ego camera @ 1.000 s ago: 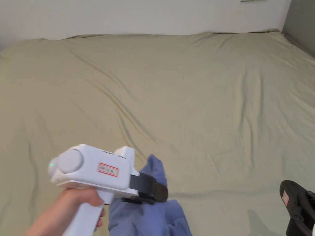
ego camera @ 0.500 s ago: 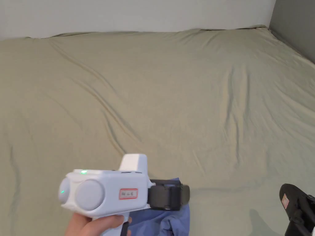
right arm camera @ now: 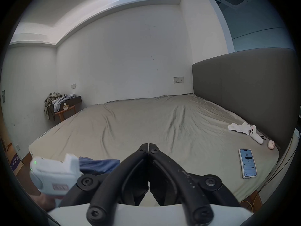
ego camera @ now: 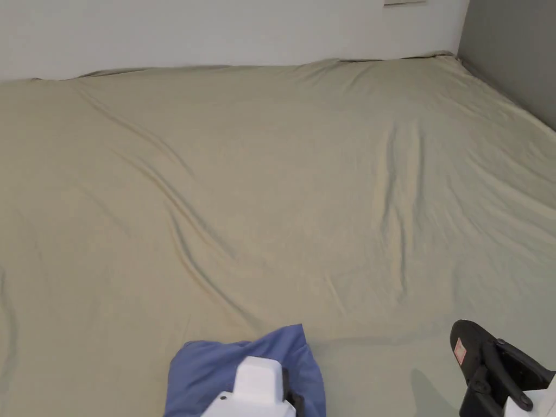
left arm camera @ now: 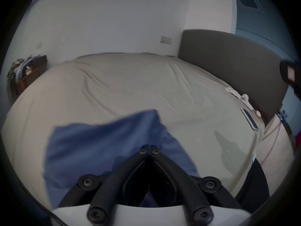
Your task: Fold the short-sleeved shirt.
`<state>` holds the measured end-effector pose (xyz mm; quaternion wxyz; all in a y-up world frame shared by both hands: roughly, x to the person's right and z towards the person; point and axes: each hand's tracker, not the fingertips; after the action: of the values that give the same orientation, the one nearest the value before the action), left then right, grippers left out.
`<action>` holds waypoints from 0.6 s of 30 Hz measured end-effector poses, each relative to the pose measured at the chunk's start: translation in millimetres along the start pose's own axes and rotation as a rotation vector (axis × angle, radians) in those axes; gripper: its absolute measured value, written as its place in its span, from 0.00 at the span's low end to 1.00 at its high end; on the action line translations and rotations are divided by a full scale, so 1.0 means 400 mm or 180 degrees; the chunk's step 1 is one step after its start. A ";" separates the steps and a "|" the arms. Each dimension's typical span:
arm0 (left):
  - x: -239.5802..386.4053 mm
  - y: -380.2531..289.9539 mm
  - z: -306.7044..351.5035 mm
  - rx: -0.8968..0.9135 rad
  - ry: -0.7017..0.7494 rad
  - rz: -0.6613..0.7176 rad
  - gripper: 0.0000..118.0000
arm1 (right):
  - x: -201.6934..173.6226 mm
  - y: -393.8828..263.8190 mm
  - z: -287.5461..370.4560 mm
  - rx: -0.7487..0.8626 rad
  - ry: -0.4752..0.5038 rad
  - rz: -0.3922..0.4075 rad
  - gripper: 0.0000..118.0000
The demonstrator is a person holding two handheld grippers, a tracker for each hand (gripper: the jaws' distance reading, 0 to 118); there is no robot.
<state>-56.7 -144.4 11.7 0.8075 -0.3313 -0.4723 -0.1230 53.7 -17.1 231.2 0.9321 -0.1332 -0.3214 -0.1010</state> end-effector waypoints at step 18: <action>-0.132 0.152 0.286 0.1278 0.0289 0.0264 0.00 | -0.017 0.024 -0.006 0.0076 0.0027 0.0068 0.02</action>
<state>-131.3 -30.4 -20.1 0.8821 -0.1769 -0.4364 -0.0078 52.4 -8.2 223.1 0.9360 -0.1250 -0.3172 -0.0877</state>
